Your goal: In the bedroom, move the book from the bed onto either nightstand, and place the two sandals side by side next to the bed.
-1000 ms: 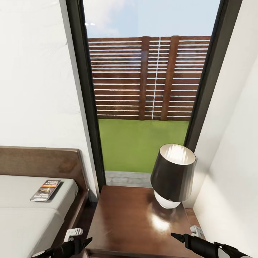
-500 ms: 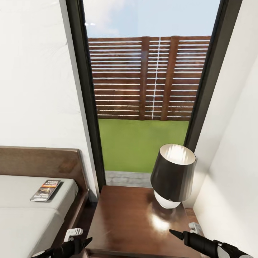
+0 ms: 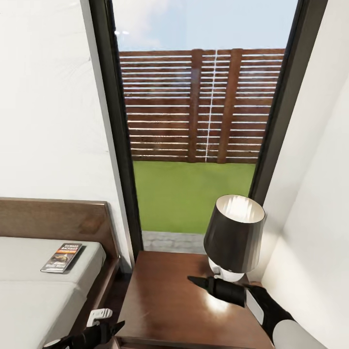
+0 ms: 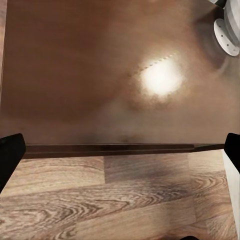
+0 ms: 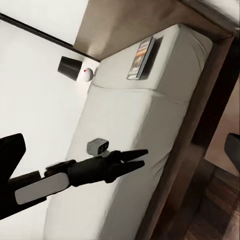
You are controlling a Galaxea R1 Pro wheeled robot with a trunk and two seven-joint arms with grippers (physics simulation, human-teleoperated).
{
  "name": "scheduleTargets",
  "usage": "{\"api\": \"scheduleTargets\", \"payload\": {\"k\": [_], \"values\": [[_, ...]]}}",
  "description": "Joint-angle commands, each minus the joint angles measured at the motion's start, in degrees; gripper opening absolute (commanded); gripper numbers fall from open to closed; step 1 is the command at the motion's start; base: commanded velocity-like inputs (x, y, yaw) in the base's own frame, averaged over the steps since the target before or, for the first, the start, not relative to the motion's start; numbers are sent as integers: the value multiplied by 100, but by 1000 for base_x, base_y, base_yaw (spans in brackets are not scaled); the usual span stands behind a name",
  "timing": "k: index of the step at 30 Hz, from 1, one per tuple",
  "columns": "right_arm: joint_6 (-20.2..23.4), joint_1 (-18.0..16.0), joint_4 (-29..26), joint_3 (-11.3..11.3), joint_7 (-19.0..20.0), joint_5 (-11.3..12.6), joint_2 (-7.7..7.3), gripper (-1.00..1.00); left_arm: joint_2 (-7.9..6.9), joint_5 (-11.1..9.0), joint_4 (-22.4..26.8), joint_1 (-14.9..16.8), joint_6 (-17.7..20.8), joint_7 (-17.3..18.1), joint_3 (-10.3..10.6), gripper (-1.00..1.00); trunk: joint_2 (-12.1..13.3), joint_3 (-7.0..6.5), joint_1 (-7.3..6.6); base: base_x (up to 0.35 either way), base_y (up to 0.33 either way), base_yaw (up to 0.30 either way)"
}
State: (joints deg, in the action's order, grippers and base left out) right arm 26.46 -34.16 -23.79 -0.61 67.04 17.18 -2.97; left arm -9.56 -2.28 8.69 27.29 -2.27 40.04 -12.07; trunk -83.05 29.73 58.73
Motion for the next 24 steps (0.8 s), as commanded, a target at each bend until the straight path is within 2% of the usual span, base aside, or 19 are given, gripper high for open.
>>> {"api": "scheduleTargets", "payload": {"k": [1, 7, 11, 14, 16, 19, 22, 23, 24], "values": [[65, -3, -31, -7, 11, 22, 9, 100, -2, -24, -8, 5, -19, 17, 6, 100, -3, 6, 0, 0, 0, 0], [68, -3, -53, -18, -56, 38, 61, 100, -8, -51, 26, 5, -9, 26, -11, 100, -3, 6, 0, 0, 0, 0], [46, -3, -41, -14, -358, 41, 146, 100, -20, -81, 274, 6, 43, 147, -26, 100, -3, 6, 0, 0, 0, 0], [38, -3, -35, -11, -476, 37, 170, 100, -31, -101, 758, 10, 299, 400, -32, 100, -3, 6, 0, 0, 0, 0], [36, -3, -36, -10, -510, 33, 178, 100, -56, -132, 1297, 12, 827, 672, -50, 100, -3, 6, 0, 0, 0, 0], [35, -3, -36, -10, -528, 31, 181, 100, -123, -439, 2217, 13, 1634, 980, -162, 100, -3, 6, 0, 0, 0, 0], [34, -3, -37, -10, -532, 31, 182, 100, -186, -1000, 2879, 16, 2164, 1064, -267, 100, -3, 6, 0, 0, 0, 0], [34, -3, -35, -10, -533, 31, 182, 100, -250, -1176, 2998, 15, 2295, 1075, -284, 100, -3, 6, 0, 0, 0, 0], [34, -3, -35, -10, -534, 31, 182, 100, -403, -1434, 3099, 16, 2430, 1082, -317, 100, -3, 6, 0, 0, 0, 0]]}}
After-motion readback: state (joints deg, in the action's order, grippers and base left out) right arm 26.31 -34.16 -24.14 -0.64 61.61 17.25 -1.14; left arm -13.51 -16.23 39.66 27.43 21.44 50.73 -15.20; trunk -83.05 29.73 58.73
